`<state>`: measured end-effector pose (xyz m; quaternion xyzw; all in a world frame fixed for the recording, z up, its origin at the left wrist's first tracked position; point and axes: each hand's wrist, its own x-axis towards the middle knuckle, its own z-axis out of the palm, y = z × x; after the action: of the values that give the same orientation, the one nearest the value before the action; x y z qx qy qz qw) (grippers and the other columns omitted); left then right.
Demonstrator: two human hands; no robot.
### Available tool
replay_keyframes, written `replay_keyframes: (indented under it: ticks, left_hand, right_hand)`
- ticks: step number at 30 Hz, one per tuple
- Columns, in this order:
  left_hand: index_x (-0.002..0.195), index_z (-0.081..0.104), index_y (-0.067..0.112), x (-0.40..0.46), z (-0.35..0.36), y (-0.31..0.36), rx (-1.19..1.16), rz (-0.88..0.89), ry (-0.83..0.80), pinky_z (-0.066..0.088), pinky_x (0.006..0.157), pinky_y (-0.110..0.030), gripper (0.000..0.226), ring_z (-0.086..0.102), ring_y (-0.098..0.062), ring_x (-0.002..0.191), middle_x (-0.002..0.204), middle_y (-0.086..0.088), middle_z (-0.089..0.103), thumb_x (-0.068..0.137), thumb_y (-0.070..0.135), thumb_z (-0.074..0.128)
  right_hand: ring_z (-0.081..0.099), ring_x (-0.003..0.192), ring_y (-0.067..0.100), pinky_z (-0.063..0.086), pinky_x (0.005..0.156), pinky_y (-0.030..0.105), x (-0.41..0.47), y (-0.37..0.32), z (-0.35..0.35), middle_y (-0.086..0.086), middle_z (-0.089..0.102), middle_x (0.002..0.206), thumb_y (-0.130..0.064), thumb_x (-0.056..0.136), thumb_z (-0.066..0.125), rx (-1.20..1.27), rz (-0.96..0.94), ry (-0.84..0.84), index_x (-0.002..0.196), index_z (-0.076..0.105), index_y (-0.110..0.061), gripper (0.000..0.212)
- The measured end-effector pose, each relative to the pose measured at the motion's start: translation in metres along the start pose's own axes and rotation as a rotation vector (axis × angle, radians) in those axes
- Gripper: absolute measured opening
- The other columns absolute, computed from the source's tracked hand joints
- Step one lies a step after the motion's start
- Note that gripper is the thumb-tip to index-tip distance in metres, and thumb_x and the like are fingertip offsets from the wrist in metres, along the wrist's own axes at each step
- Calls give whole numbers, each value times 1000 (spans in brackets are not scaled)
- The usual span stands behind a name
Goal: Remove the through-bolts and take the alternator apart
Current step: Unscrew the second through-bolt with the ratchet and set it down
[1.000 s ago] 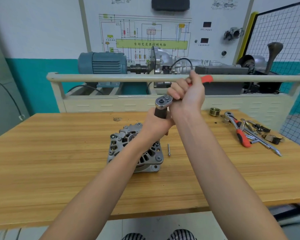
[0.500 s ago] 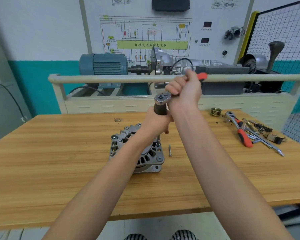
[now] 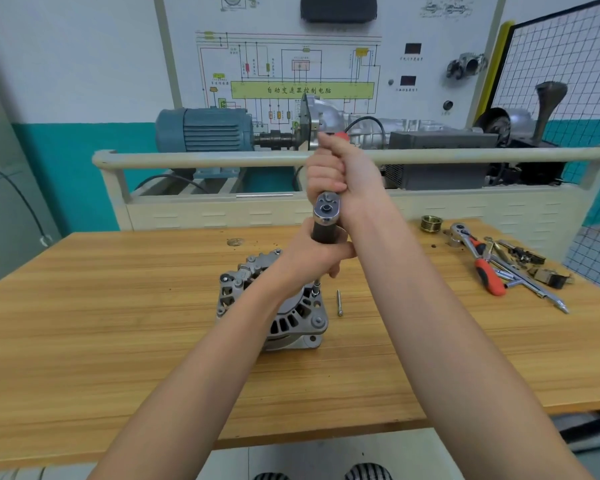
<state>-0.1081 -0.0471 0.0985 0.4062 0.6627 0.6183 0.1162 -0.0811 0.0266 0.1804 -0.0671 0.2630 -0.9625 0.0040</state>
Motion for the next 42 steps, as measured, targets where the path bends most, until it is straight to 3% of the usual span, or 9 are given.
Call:
replay_keyframes:
  ticks: [5, 13, 19, 27, 31, 34, 36, 39, 42]
  left_hand:
    - [55, 39, 10, 4, 1, -1, -37, 17, 80, 35, 56, -32, 33, 37, -9, 35, 43, 2, 37, 75, -8, 57]
    - [40, 40, 24, 1, 0, 2, -84, 9, 74, 35, 51, -27, 30, 34, -9, 35, 40, 5, 36, 59, 7, 56]
    - [47, 40, 20, 1, 3, -2, -121, 37, 102, 33, 49, -27, 25, 33, -9, 34, 43, 7, 35, 58, 6, 57]
    - [45, 42, 22, 7, 3, -9, -103, 87, 76, 36, 51, -27, 41, 36, -8, 35, 42, 7, 38, 70, -3, 62]
    - [38, 46, 23, 3, -6, -1, 65, 79, -170, 39, 57, -29, 35, 44, -19, 48, 39, 8, 43, 66, 14, 65]
    - [38, 48, 23, 0, -10, 1, 111, 23, -232, 40, 52, -22, 38, 44, -13, 45, 41, 7, 46, 67, 7, 66]
    - [41, 44, 24, 0, -9, 0, 43, 7, -189, 38, 48, -21, 40, 41, -8, 40, 42, 9, 43, 68, 2, 64]
    - [51, 42, 15, 3, -6, -2, -83, 12, -4, 35, 43, -22, 33, 35, -7, 35, 41, 9, 39, 71, -6, 57]
    - [44, 48, 22, 6, -1, -3, -81, -4, 151, 33, 41, -18, 48, 36, -10, 35, 45, -1, 40, 80, -9, 51]
  right_hand:
    - [19, 24, 4, 17, 24, 15, -8, 3, 1, -9, 23, 35, -19, 99, 44, 87, -350, 160, 58, 34, -17, 43]
    - [17, 25, 4, 15, 25, 15, -9, 6, 6, -8, 21, 36, -19, 99, 44, 59, -363, 188, 57, 32, -17, 44]
    - [18, 25, 4, 15, 25, 15, -12, 5, 6, -9, 21, 36, -19, 99, 44, 62, -346, 173, 57, 32, -17, 44]
    - [19, 24, 4, 16, 25, 14, -7, -2, -2, -8, 22, 35, -20, 100, 42, 21, -239, 134, 58, 31, -17, 43]
    - [16, 26, 3, 16, 24, 13, 0, -8, 0, -8, 23, 36, -20, 98, 40, -141, 84, -8, 63, 27, -20, 37]
    - [9, 32, 3, 23, 23, 16, 2, -3, 6, -12, 15, 43, -21, 90, 43, -232, 266, -97, 66, 24, -22, 31]
    - [12, 29, 2, 20, 22, 15, 2, 0, 5, -10, 20, 37, -20, 96, 42, -162, 153, -49, 60, 29, -19, 38]
    - [19, 27, 4, 18, 26, 16, -4, 8, -3, -9, 24, 38, -18, 99, 44, 30, -370, 154, 59, 31, -19, 42]
    - [17, 33, 7, 20, 31, 19, -16, 22, -5, -8, 22, 43, -18, 99, 44, 117, -769, 265, 65, 31, -18, 37]
